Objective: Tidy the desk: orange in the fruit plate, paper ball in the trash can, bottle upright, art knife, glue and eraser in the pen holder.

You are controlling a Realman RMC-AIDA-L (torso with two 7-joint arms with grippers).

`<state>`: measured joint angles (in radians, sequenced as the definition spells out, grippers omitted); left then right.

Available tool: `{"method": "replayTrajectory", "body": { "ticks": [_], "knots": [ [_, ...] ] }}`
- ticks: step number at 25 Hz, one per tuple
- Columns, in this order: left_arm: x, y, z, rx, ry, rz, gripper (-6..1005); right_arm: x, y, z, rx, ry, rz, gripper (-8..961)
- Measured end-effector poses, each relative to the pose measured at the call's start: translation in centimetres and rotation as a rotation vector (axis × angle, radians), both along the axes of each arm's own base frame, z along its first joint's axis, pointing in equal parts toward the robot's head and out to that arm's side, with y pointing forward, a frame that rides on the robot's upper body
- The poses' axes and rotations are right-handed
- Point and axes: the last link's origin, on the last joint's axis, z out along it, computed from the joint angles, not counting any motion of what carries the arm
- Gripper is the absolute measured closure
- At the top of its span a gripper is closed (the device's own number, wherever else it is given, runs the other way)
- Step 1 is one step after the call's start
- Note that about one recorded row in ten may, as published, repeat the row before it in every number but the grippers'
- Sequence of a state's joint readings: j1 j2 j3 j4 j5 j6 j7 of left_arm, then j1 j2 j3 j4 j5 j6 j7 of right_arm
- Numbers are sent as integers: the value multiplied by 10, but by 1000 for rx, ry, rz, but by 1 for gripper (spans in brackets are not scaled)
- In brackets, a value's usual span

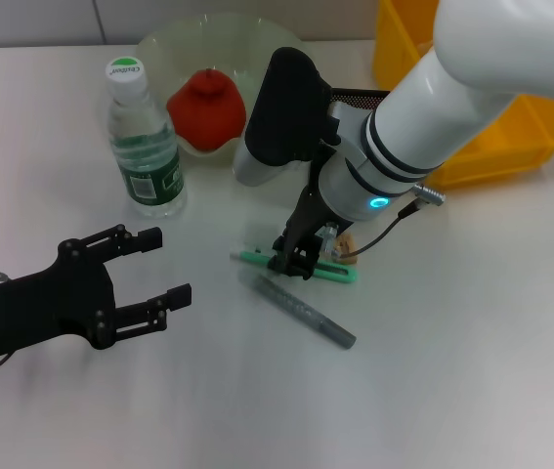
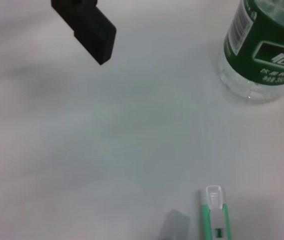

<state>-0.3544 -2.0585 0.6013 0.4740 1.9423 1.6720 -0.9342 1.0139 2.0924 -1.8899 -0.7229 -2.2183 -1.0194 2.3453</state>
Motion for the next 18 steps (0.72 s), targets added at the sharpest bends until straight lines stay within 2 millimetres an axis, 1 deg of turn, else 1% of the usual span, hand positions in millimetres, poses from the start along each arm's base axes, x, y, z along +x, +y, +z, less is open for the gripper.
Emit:
{"method": "replayTrajectory", "body": {
  "ticks": [3, 7, 8, 9, 10, 11, 12, 13, 14, 15, 16, 17, 18],
  "knots": [
    [0, 0, 0, 0, 0, 1, 216, -2, -1, 1, -6, 11, -9, 784],
    [0, 0, 0, 2, -1, 1, 216, -6, -2, 7, -6, 59, -29, 784],
    [0, 0, 0, 4, -1, 0, 216, -8, -2, 11, -7, 79, -35, 784],
    [-1, 0, 2, 17, -2, 4, 216, -9, -1, 18, -9, 116, -48, 784],
    [-1, 0, 2, 17, -2, 4, 216, -9, -1, 18, -9, 116, -48, 784],
    [-2, 0, 3, 19, -3, 5, 216, -10, 0, 23, -8, 140, -58, 784],
    [-3, 0, 5, 25, -3, 9, 216, -9, 1, 30, -14, 190, -75, 784],
    [-3, 0, 5, 25, -3, 9, 216, -9, 1, 30, -14, 190, -75, 784],
    [-4, 0, 7, 27, -4, 13, 216, -7, 1, 36, -22, 243, -84, 784],
    [-4, 0, 7, 27, -4, 13, 216, -7, 1, 36, -22, 243, -84, 784],
    [-5, -1, 8, 31, -9, 16, 216, -2, 1, 43, -25, 308, -84, 784],
    [-5, -1, 8, 31, -9, 16, 216, -2, 1, 43, -25, 308, -84, 784],
    [-5, -1, 8, 32, -12, 17, 216, 6, 0, 51, -18, 407, -71, 784]
  ]
}}
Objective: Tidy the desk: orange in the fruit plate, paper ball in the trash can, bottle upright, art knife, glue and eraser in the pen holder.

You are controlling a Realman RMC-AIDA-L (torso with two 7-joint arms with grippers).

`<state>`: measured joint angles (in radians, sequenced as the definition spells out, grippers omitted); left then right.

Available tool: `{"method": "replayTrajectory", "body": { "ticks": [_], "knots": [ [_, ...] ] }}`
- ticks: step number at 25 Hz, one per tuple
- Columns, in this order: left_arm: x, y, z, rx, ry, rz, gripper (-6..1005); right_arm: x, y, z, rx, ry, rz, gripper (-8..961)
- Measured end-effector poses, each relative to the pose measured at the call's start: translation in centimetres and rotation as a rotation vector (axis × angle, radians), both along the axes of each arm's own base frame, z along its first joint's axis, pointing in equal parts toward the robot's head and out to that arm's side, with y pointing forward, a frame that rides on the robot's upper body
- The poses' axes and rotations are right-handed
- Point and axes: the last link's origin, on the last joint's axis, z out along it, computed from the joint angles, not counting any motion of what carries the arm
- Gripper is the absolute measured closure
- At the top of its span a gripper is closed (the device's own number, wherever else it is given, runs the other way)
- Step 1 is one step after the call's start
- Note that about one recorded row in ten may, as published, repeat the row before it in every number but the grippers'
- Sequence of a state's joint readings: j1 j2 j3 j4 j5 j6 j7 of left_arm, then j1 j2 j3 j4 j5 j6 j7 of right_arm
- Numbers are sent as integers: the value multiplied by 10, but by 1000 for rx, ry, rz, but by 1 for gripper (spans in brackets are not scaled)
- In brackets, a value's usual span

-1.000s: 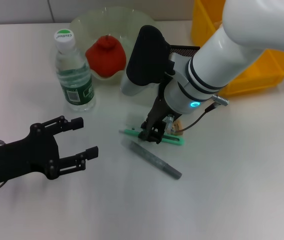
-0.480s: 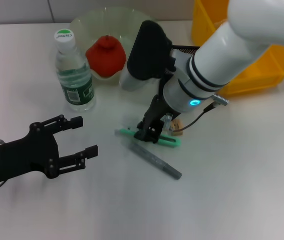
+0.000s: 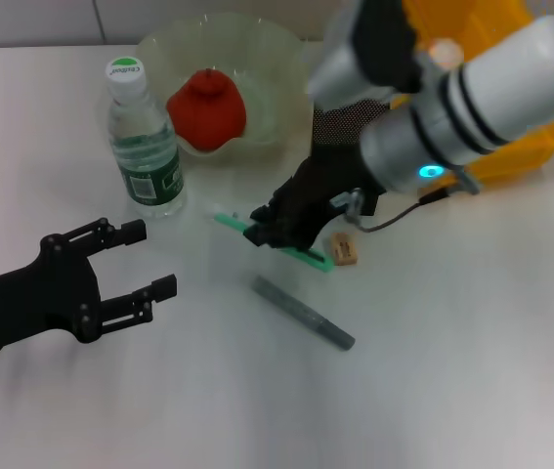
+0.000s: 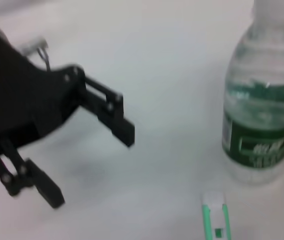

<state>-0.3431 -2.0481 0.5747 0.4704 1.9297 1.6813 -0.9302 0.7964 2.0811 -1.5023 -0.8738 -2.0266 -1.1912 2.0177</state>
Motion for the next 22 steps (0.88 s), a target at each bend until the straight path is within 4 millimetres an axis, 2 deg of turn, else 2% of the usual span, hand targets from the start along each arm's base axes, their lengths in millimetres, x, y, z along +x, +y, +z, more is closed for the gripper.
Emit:
{"method": "replayTrajectory", "body": {
  "ticks": [4, 6, 10, 11, 15, 16, 22],
  "knots": [
    [0, -1, 1, 3, -11, 1, 216, 9, -4, 7, 20, 108, 27, 784],
    [1, -2, 1, 5, -22, 2, 216, 22, -13, 11, 46, 217, 62, 784],
    [1, -3, 2, 8, -31, 2, 216, 35, -23, 11, 77, 318, 90, 783],
    [1, -4, 2, 9, -37, 1, 216, 47, -31, 10, 107, 404, 115, 783],
    [2, -7, 3, 8, -49, -1, 216, 63, -40, 10, 149, 495, 136, 783],
    [2, -9, 3, 9, -58, -3, 216, 74, -46, 10, 191, 560, 141, 783],
    [3, -14, 2, 2, -82, -13, 216, 90, -58, 13, 297, 667, 129, 783]
  ]
}}
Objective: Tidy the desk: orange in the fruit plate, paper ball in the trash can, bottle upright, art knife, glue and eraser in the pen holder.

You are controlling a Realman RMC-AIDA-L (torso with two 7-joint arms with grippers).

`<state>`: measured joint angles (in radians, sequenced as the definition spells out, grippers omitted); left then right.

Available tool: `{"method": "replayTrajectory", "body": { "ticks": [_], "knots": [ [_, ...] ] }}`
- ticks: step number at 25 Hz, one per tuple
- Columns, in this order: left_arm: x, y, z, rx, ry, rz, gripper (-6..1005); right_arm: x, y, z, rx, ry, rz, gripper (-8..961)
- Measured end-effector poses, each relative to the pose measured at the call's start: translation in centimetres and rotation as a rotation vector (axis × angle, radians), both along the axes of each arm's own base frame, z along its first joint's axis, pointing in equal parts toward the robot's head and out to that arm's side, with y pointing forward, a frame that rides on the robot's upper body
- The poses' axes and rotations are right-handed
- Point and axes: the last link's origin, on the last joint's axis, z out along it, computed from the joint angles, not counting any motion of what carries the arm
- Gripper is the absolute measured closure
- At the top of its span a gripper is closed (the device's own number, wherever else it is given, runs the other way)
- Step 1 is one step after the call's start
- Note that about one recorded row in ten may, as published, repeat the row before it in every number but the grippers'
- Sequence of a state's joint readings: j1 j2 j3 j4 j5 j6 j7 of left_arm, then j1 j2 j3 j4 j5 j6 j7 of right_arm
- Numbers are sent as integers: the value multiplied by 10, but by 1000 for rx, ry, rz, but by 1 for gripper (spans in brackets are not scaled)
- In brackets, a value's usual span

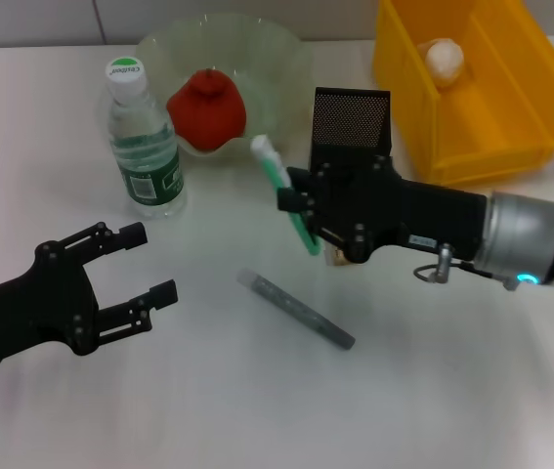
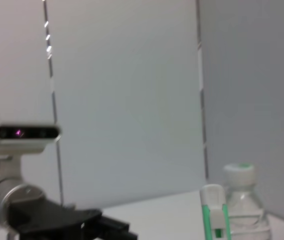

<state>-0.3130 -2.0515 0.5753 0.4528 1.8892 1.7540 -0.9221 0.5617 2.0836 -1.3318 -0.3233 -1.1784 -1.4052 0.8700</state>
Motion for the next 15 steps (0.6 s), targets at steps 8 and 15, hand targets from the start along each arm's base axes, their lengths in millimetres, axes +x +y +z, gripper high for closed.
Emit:
{"method": "replayTrajectory", "body": {
  "ticks": [8, 15],
  "knots": [
    [-2, -5, -1, -3, -9, 6, 216, 13, -16, -4, 16, 46, -33, 783],
    [-2, -6, -1, -4, -9, 6, 216, 11, -15, -3, -81, 106, -135, 783]
  ]
}}
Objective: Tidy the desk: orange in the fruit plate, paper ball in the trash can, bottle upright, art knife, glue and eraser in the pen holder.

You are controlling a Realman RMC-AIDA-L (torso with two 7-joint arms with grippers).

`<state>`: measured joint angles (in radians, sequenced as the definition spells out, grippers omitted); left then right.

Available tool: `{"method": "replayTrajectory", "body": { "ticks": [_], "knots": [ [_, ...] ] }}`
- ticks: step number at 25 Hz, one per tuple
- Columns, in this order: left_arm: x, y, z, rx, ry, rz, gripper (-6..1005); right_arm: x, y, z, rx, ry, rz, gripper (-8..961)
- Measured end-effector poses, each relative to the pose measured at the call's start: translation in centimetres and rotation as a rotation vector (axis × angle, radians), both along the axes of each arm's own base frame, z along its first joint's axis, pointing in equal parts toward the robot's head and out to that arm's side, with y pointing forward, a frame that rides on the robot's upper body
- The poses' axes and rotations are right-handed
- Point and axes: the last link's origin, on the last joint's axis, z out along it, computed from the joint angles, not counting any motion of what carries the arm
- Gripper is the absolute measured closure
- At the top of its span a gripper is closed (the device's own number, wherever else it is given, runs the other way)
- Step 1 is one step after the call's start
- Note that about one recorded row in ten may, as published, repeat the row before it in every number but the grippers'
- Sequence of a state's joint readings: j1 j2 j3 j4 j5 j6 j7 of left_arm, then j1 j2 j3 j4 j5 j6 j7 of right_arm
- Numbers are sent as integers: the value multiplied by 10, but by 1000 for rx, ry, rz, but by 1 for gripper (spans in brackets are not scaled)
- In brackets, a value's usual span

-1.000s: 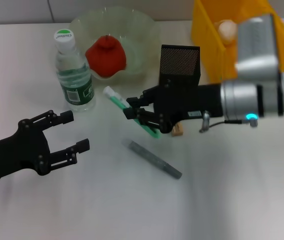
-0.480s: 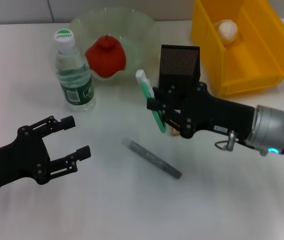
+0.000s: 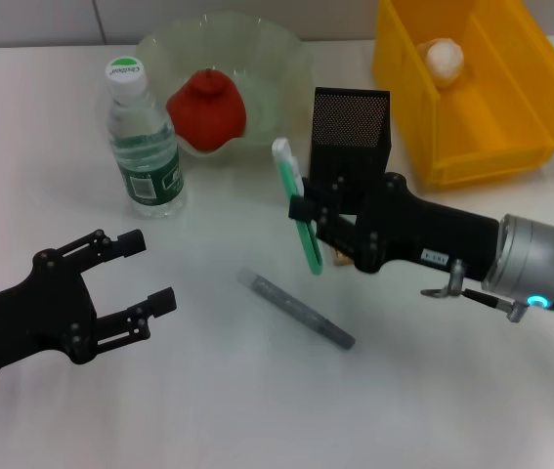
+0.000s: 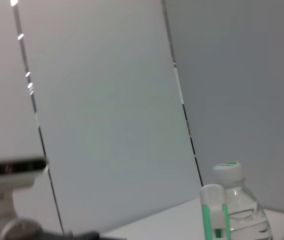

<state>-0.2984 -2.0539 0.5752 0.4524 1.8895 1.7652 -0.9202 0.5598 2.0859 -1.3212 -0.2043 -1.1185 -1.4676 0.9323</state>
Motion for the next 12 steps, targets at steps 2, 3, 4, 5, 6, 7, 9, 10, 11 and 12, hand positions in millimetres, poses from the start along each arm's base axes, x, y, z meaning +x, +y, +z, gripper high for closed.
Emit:
{"method": "replayTrajectory", "body": {
  "ticks": [2, 3, 4, 5, 6, 7, 9, 10, 11, 12],
  "knots": [
    [0, 0, 0, -1, -2, -2, 216, -3, 5, 1, -119, 58, -112, 783],
    [0, 0, 0, -2, -3, -3, 216, -3, 6, 1, -187, 87, -179, 783],
    [0, -1, 1, -2, -3, -3, 216, -3, 7, 2, -226, 104, -219, 783],
    [0, -1, 1, -2, -3, -3, 216, -1, 9, 5, -287, 128, -287, 783],
    [-1, -1, 1, -2, -2, -2, 216, 1, 12, 7, -352, 145, -354, 783],
    [-1, -1, 1, -2, -1, -2, 216, 2, 12, 7, -378, 144, -378, 783],
    [-1, -1, 2, -2, 1, -2, 216, 2, 13, 6, -426, 139, -415, 783],
    [-1, -1, 2, -3, 2, -2, 216, 1, 14, 6, -471, 136, -447, 783],
    [-1, -1, 2, -3, 2, -2, 216, 1, 14, 6, -471, 136, -447, 783],
    [-1, -1, 2, -3, 2, -2, 216, 0, 15, 6, -487, 135, -457, 783]
  ]
}}
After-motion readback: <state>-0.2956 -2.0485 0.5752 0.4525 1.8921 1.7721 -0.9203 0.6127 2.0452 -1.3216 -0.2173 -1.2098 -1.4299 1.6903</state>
